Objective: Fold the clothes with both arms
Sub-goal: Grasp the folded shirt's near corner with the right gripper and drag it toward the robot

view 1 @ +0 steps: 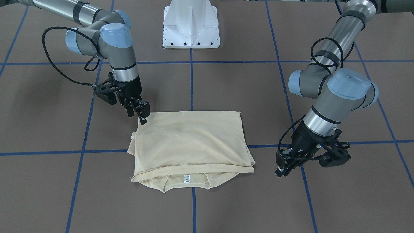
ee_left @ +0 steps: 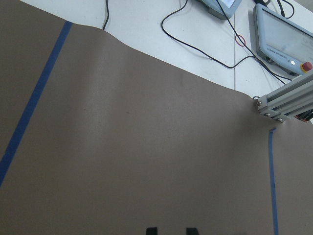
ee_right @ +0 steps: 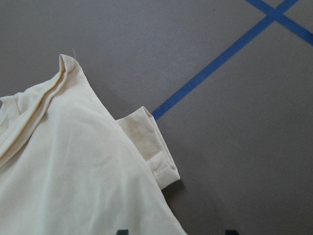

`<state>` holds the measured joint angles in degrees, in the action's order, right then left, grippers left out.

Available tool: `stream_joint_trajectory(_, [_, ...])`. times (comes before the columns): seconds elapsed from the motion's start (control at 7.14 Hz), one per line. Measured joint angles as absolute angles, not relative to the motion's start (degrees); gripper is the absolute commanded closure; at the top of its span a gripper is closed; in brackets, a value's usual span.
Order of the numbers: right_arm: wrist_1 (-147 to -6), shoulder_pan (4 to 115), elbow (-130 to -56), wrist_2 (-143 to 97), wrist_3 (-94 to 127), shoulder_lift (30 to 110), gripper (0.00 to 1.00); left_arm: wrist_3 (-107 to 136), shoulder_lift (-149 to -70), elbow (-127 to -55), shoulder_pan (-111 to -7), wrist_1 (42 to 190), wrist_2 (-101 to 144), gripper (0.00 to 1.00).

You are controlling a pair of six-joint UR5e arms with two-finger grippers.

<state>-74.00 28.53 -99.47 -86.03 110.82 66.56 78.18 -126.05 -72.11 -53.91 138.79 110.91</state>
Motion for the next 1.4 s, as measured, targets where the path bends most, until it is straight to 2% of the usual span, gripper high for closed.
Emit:
stream_joint_trajectory(0.14, [-74.0, 27.9, -99.2, -85.7, 111.1, 66.8, 0.49, 78.2, -126.0, -72.1, -53.9, 138.8, 110.5, 0.68])
stream_joint_trajectory(0.42, [-74.1, 26.8, -98.7, -85.5, 111.7, 66.7, 0.65, 78.1, -125.4, -72.4, -53.9, 138.8, 110.1, 0.68])
stream_joint_trajectory(0.84, [-74.1, 26.2, -98.5, -85.4, 112.0, 66.7, 1.00, 78.2, -124.6, -72.8, -53.9, 138.8, 109.4, 0.68])
stream_joint_trajectory(1.4, [-74.2, 26.4, -101.7, -85.5, 112.1, 67.8, 1.00, 78.2, -124.2, -72.9, -53.9, 138.8, 108.8, 0.68])
